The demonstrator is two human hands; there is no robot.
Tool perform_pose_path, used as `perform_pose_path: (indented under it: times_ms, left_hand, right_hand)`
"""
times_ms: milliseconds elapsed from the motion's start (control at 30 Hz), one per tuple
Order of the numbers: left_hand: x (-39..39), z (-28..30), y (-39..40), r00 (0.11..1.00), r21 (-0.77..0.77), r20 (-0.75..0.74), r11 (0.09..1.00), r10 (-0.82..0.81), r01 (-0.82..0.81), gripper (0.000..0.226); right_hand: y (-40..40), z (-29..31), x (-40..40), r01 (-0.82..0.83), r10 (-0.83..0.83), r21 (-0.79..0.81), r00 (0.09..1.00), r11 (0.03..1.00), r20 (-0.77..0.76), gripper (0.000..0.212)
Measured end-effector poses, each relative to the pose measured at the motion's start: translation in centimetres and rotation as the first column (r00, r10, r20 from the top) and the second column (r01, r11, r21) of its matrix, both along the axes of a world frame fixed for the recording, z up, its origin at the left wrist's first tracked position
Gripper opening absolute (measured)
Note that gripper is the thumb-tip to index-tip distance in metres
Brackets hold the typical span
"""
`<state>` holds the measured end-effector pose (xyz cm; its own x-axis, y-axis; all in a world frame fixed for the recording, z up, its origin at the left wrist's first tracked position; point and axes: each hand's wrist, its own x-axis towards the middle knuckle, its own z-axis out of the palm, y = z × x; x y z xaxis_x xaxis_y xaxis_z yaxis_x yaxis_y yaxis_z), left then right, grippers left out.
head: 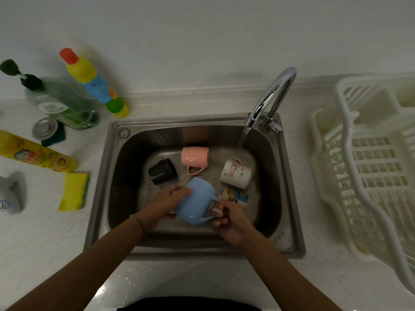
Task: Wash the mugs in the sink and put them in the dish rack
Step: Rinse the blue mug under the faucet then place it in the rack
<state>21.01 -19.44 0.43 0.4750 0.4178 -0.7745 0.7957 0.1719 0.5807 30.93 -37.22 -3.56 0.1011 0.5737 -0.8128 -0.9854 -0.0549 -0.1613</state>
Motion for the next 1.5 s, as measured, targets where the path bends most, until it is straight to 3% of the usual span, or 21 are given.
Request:
perform_pose_path:
  times_ms: [133,267,333,433,567,667,733,867,967,1067,1500]
  left_hand:
    - [0.2,0.5,0.6,0.986,0.148,-0.048,0.975,-0.158,0.163,0.049]
    - [0.5,1.1,0.6,0.986,0.192,0.005,0.968,-0.167,0.163,0.058]
    - [0.8,1.1,0.5,0.992,0.177,0.053,0.979,-0.113,0.102,0.059]
    - [1.4,1.1,0.2,0.993,0.076,0.119,0.997,0.0,-0.01,0.052]
    - [2.4,0.5,-1.0,0.957,-0.193,0.152,0.957,0.248,-0.218,0.026]
    - [3.4,-0.8,-2.0,0.949,-0.304,0.142,0.925,0.283,-0.23,0.051]
    - [4.3,-1.3,-2.8,0.95,-0.352,0.146,0.912,0.277,-0.212,0.047]
    - [5.7,-2.0,-3.5,0.943,-0.423,0.133,0.878,0.306,-0.226,0.028]
    - [6.5,-2.9,-3.7,0.933,-0.453,0.114,0.853,0.342,-0.257,0.046]
    - [7.1,-3.1,-4.1,0.929,-0.473,0.129,0.845,0.347,-0.25,0.056]
    - [8.8,-2.1,-5.6,0.918,-0.506,0.129,0.821,0.375,-0.265,0.051]
  right_hand:
    - [0.0,-0.3,0.0,0.073,-0.065,0.073,0.992,0.995,-0.109,0.03]
    - [0.3,-0.5,0.2,0.1,-0.079,0.141,0.986,0.985,-0.147,0.027]
    - [0.4,-0.1,0.4,0.086,-0.071,0.145,0.992,0.986,-0.104,0.029]
    - [0.4,1.6,1.3,-0.025,0.018,0.048,0.99,0.999,0.138,0.033]
    - [0.0,3.7,2.8,-0.098,0.155,-0.154,0.892,0.983,0.424,0.024]
    - [-0.2,5.1,3.7,-0.138,0.284,-0.292,0.787,0.946,0.547,0.027]
    - [-0.4,5.5,4.3,-0.158,0.373,-0.38,0.706,0.912,0.602,0.024]
    - [-0.6,5.4,5.2,-0.156,0.421,-0.43,0.647,0.889,0.636,0.041]
    - [-1.0,5.6,6.0,-0.176,0.496,-0.483,0.53,0.858,0.688,0.039]
    - [-1.2,5.8,6.6,-0.15,0.506,-0.5,0.472,0.853,0.722,0.038]
    - [-2.2,6.9,7.9,-0.084,0.534,-0.534,0.283,0.842,0.797,0.043]
